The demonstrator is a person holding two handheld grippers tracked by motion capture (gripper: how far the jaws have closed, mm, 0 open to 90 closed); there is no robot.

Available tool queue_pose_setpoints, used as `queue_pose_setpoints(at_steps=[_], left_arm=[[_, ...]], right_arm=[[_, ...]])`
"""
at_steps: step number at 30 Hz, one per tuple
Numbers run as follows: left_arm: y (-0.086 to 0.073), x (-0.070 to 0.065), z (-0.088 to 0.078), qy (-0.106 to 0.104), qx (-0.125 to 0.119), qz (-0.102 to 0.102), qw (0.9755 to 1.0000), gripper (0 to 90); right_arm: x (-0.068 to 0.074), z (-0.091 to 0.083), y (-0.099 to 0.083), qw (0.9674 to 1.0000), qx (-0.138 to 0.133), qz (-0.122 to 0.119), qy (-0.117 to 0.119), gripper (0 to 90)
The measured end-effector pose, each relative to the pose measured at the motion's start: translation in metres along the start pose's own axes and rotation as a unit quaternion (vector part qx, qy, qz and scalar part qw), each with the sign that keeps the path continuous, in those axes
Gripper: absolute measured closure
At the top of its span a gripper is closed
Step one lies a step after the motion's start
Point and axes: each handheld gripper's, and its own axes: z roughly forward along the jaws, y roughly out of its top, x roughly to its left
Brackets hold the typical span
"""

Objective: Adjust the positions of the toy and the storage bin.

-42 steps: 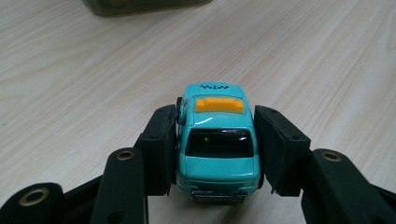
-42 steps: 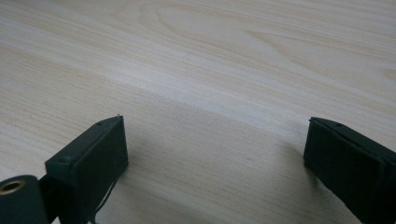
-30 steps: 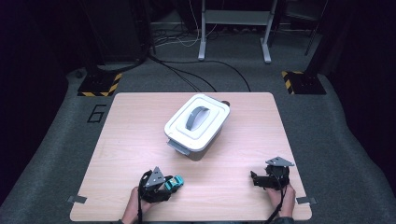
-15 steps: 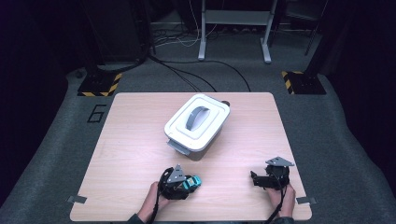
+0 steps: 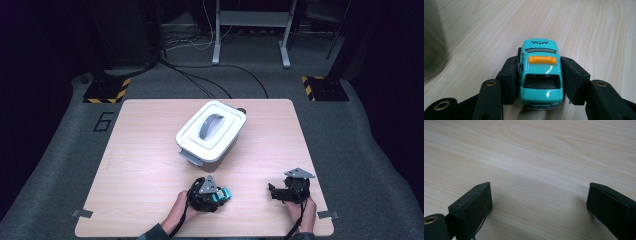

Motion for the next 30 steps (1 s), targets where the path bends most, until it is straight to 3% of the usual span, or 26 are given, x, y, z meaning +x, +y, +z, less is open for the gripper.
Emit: queue_pose_setpoints(at_steps=[1, 10, 25, 30], left_arm=[[0.005, -0.002, 0.005, -0.004, 0.005, 0.01, 0.9999, 50.5], [0.029, -0.012, 0.03, -0.021, 0.009, 0.034, 0.9992, 50.4], [0.051, -0.023, 0.053, -0.036, 0.019, 0.049, 0.998, 50.1], [0.053, -0.024, 0.056, -0.035, 0.016, 0.044, 0.9983, 50.0]], right_arm=[[0.0, 0.0, 0.0, 1.0, 0.0, 0.0, 0.0, 5.6], [0.0, 0.0, 0.0, 1.0, 0.0, 0.0, -0.001, 5.7], [0.0, 0.0, 0.0, 1.0, 0.0, 0.0, -0.001, 5.7], [0.0, 0.0, 0.0, 1.0, 0.0, 0.0, 0.0, 5.8]])
